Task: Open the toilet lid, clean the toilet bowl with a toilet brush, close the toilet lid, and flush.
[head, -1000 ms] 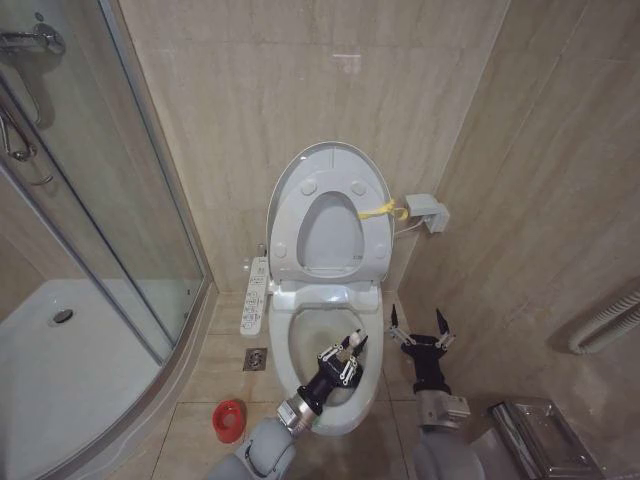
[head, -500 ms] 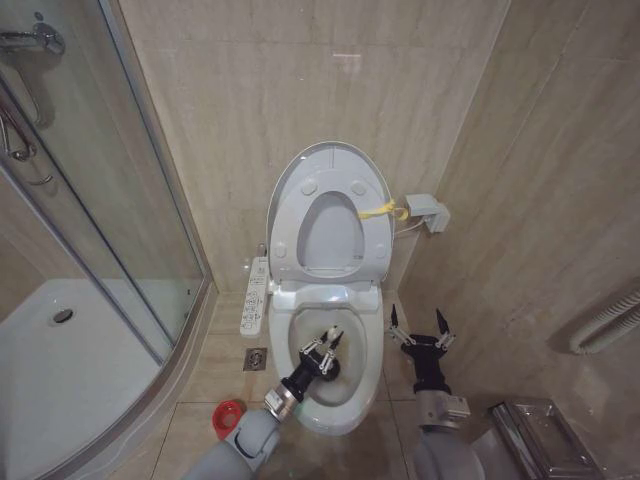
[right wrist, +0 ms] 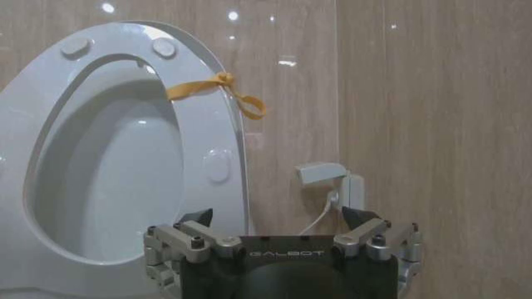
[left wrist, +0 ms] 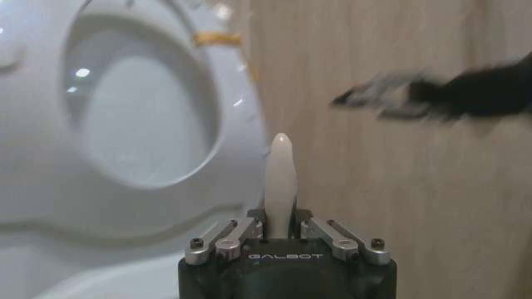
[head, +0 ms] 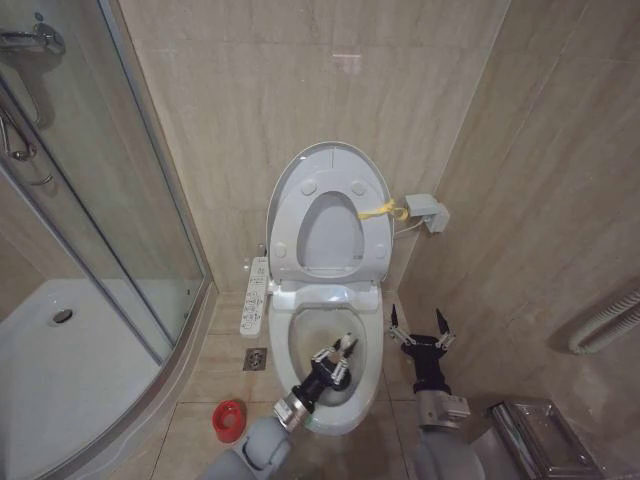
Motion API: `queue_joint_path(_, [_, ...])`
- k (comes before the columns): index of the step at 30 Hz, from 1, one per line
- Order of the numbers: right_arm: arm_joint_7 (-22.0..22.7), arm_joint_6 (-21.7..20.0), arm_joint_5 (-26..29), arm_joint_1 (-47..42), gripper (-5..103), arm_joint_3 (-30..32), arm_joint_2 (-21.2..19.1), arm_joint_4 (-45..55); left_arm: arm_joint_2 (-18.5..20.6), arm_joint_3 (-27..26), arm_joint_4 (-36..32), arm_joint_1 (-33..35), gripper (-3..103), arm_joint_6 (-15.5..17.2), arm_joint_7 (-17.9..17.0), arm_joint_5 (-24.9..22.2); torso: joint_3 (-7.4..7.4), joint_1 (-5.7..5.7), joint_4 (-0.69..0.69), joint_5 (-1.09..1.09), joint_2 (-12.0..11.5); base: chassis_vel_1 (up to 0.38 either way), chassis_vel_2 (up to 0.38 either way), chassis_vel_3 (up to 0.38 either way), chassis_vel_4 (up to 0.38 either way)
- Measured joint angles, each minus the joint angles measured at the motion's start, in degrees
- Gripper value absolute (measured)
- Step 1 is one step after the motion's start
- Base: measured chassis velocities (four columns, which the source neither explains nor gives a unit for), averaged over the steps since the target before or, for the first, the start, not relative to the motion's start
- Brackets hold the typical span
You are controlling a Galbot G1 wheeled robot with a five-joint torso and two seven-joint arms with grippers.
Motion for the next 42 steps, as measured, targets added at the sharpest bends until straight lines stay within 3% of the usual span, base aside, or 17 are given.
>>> queue_joint_path(3, [0.0,0.0,0.0,0.0,100,0.0,0.0,0.0,-0.4,-1.2,2.3,-1.0,20,-0.3,-0.1,0.3,0.00,0.00,0.00,-0.01,0.0,0.000,0.000,0.000,0.000])
queue_joint_path(6, [0.0,0.0,0.0,0.0,100,0.0,0.0,0.0,-0.3,-1.1,0.2,-0.6,20,0.1,-0.2,0.3,0.00,0.00,0.00,0.00,0.0,0.000,0.000,0.000,0.000])
queue_joint_path(13, [0.0,0.0,0.0,0.0,100,0.0,0.0,0.0,0.7,3.0,-11.5,4.1,20,2.1,-0.3,0.8,0.00,0.00,0.00,0.01,0.0,0.000,0.000,0.000,0.000])
queue_joint_path(16, [0.0,0.0,0.0,0.0,100,0.0,0.0,0.0,1.1,3.6,-12.7,5.2,20,2.3,-0.3,1.1,0.00,0.00,0.02,0.00,0.0,0.000,0.000,0.000,0.000])
queue_joint_path(22, [0.0,0.0,0.0,0.0,100,0.0,0.0,0.0,1.1,1.9,-8.2,4.0,20,1.7,-0.3,1.0,0.00,0.00,-0.01,0.00,0.0,0.000,0.000,0.000,0.000])
queue_joint_path(26, [0.0,0.0,0.0,0.0,100,0.0,0.0,0.0,0.8,-1.2,-1.4,1.4,20,1.1,-0.6,0.7,0.01,0.00,-0.01,-0.01,0.0,0.000,0.000,0.000,0.000])
queue_joint_path(39, [0.0,0.0,0.0,0.0,100,0.0,0.0,0.0,1.4,1.3,-10.4,4.2,20,2.1,-0.7,0.2,0.00,0.00,0.00,-0.01,0.0,0.000,0.000,0.000,0.000])
queue_joint_path(42, [0.0,0.0,0.0,0.0,100,0.0,0.0,0.0,1.6,1.1,-8.9,4.2,20,1.7,-0.3,-0.2,0.00,0.00,0.00,-0.01,0.0,0.000,0.000,0.000,0.000])
